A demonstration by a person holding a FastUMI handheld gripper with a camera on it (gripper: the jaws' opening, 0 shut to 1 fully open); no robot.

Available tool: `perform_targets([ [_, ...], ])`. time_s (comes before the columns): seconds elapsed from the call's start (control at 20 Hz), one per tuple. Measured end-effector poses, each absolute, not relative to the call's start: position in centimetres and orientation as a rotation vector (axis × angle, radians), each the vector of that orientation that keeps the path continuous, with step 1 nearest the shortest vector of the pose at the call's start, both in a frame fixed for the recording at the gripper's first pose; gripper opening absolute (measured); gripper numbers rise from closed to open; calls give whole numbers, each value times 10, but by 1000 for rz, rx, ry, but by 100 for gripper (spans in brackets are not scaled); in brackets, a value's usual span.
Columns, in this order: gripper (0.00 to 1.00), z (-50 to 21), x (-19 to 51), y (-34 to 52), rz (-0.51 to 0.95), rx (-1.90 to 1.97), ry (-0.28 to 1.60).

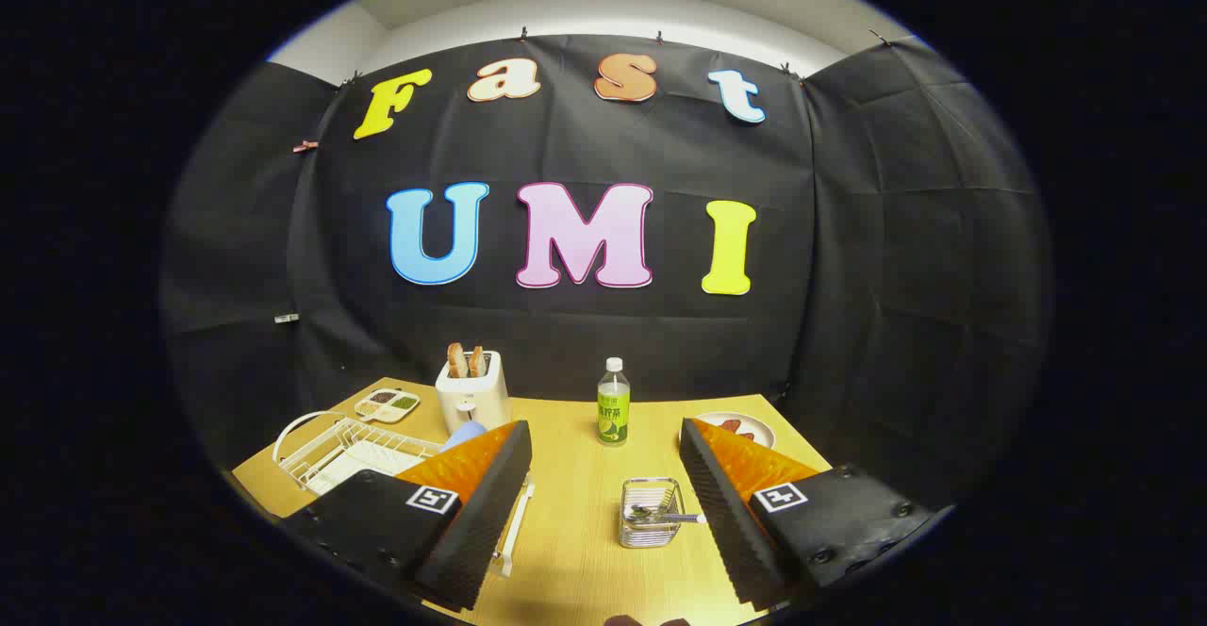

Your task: Take the plate from the dish rack, then take the spoon from the basket and place it into the plate.

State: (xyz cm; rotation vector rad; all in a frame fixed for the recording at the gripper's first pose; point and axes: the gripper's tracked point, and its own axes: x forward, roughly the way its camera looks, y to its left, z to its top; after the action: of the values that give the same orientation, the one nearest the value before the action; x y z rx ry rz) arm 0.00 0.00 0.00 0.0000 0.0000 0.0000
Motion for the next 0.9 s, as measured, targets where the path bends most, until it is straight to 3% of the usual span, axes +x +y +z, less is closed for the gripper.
perform_targets([
  [0.9, 98, -13, -8, 29, 41, -19, 36],
])
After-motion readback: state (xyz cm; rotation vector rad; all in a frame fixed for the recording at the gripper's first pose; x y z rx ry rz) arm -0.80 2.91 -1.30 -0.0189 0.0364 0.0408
